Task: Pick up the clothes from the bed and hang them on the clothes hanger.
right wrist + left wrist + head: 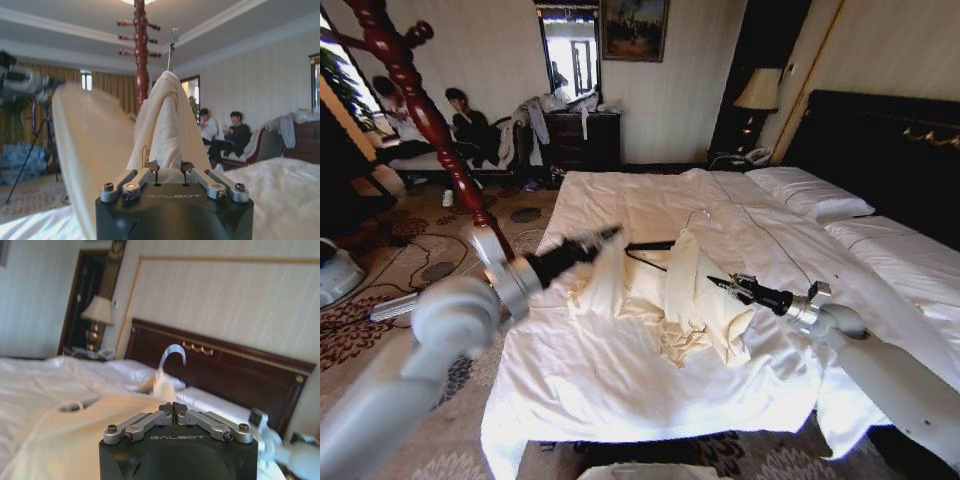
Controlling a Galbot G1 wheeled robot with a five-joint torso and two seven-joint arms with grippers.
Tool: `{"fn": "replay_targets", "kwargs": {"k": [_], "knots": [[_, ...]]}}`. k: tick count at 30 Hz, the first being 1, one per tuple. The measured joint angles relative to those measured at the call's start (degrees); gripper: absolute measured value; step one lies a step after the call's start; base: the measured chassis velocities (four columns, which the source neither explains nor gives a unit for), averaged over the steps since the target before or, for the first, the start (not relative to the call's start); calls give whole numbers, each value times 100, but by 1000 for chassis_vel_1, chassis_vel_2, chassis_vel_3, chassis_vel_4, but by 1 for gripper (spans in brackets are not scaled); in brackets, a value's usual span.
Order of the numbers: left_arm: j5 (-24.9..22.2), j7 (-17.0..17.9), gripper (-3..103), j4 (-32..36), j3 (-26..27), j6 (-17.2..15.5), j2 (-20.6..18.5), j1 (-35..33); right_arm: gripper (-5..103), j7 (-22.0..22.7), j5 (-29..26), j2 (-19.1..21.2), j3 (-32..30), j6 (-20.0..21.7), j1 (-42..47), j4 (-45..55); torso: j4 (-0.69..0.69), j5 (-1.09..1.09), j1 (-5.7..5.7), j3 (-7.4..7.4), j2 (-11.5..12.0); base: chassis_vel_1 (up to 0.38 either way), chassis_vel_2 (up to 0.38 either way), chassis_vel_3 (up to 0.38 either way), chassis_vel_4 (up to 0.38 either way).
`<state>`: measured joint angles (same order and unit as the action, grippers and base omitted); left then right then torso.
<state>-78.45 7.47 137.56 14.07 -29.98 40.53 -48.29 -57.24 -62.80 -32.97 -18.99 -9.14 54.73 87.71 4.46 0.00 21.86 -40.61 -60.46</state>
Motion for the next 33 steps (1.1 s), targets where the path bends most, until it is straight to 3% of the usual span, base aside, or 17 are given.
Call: {"fn": "replay_targets", "kwargs": {"k": [9, 17, 28, 33], "knots": [[424, 183, 0, -138, -306, -14, 7, -322, 20, -105, -824, 120, -361, -4, 62, 419, 1, -2, 1, 0, 0, 0, 0, 0, 0], [508, 297, 0, -487, -79, -22, 28, -325, 20, -160, -562, 181, -491, -22, 233, 451, 1, 0, 1, 0, 0, 0, 0, 0, 0], [515, 475, 0, -1961, 312, 249, -41, 197, 20, -146, -519, 144, -546, -50, 310, 521, 1, -1, 2, -1, 0, 0, 0, 0, 0], [247, 579, 0, -2832, 174, 357, -81, 1050, 20, -382, -550, 153, -556, -52, 338, 537, 1, -4, 2, -1, 0, 0, 0, 0, 0]]}}
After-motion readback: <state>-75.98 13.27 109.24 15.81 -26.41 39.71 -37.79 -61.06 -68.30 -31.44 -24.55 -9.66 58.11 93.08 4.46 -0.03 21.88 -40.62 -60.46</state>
